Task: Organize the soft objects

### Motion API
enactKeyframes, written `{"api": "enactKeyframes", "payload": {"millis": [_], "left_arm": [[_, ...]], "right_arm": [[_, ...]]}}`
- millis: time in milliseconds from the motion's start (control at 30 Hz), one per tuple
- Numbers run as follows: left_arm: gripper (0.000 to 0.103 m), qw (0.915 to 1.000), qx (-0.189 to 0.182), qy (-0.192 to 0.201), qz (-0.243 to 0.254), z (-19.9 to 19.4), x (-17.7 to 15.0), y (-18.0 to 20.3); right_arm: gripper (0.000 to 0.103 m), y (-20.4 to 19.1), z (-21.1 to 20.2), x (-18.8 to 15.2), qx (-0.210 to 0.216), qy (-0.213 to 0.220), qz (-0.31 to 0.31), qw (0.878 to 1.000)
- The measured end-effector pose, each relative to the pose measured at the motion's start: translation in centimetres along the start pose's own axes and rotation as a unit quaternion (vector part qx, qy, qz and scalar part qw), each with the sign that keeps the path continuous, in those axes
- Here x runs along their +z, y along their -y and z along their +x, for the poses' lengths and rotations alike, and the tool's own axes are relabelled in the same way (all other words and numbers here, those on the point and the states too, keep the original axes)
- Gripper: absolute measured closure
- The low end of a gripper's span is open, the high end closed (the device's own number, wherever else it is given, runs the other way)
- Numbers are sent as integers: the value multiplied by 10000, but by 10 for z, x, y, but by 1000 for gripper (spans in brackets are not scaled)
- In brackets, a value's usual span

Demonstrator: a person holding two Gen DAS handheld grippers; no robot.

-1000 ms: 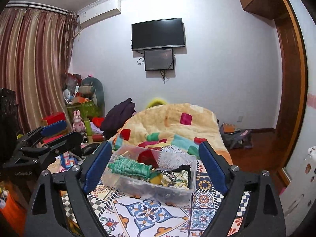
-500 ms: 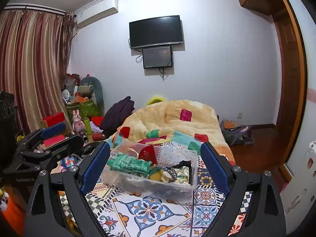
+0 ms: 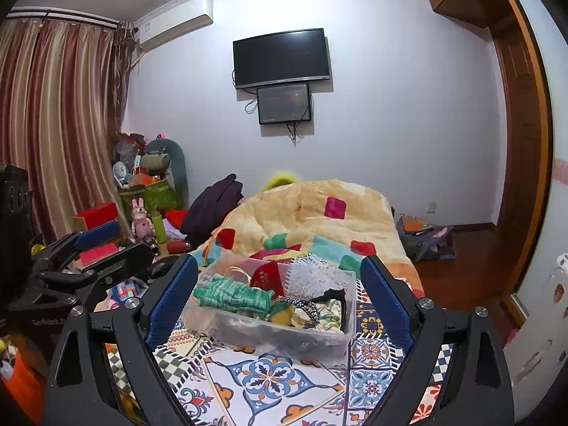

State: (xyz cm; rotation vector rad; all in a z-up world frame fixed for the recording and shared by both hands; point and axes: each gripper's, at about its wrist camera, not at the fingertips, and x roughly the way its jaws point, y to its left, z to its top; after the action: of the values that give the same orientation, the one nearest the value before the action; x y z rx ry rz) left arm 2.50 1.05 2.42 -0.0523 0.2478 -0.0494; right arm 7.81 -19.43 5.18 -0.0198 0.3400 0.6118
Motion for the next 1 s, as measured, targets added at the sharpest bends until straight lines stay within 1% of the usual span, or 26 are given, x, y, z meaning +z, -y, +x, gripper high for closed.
{"api": "enactKeyframes", "payload": {"millis": [767,1000], "left_arm": [[0,10000,0,6,27,1,-2,-1],[0,10000,-44,-46,-11,2,-1,-4]], "right_arm": [[11,-2,-3,1,24,0,10,10000],[11,-2,-3,1,21,4,12,10000]]}}
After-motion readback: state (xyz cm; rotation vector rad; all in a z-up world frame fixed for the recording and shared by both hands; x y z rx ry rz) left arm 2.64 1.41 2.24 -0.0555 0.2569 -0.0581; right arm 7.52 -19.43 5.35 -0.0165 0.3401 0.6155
